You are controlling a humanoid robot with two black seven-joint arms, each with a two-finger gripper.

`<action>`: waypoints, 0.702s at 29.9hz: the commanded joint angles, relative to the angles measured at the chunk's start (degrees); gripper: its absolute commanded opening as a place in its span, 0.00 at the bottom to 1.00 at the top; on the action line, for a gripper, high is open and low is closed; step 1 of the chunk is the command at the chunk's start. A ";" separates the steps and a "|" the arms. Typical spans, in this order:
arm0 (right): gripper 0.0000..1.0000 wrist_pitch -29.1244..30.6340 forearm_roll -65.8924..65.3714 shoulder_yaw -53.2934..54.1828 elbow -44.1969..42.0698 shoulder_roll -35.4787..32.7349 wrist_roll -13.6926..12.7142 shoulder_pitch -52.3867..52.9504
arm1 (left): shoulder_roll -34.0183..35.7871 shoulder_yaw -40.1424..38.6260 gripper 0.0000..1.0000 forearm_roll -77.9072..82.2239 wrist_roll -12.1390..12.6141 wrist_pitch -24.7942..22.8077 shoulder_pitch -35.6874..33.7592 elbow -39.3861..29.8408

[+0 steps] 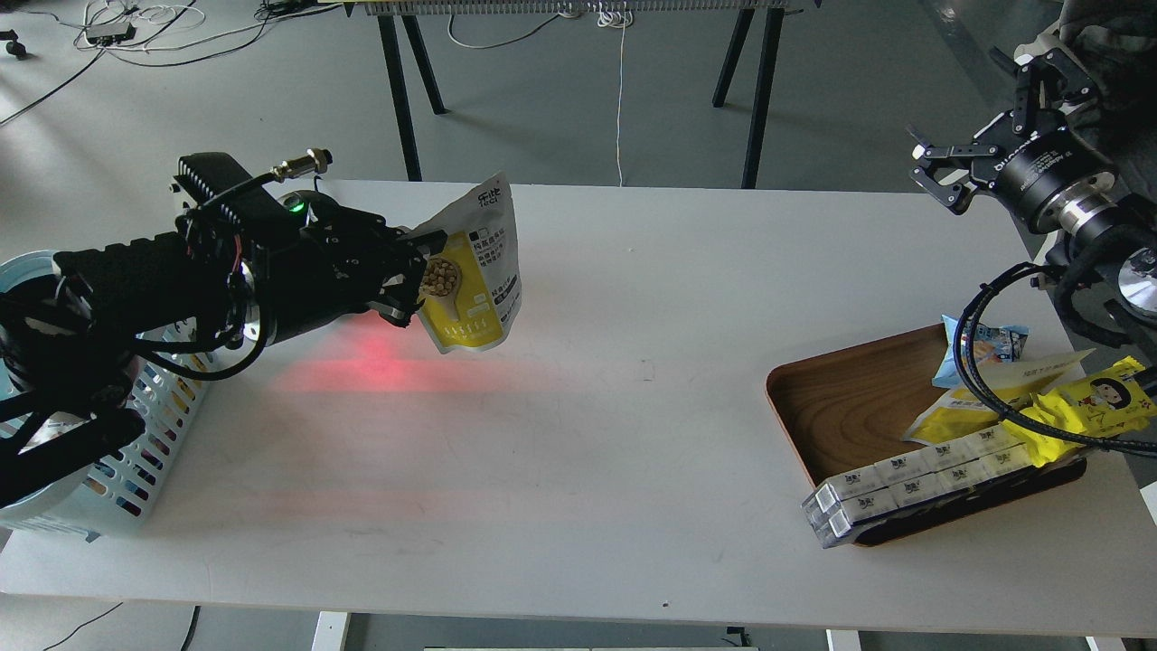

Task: Scan snack and place in basket
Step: 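Hold the yellow packet with the left gripper in front of the scanner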

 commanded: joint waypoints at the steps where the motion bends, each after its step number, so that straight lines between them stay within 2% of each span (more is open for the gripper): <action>1: 0.98 0.00 0.00 0.00 -0.01 0.00 0.00 -0.01 | 0.80 0.31 0.02 0.79 -0.69 -0.30 0.39 0.00; 15: 0.98 0.00 0.00 0.00 -0.01 0.00 0.00 0.08 | 5.98 1.19 0.02 1.40 -2.97 -1.62 0.13 -0.18; 21: 0.98 0.00 0.00 0.00 -0.01 0.00 0.00 0.08 | 7.30 1.37 0.02 5.09 -6.40 -1.80 0.04 -0.18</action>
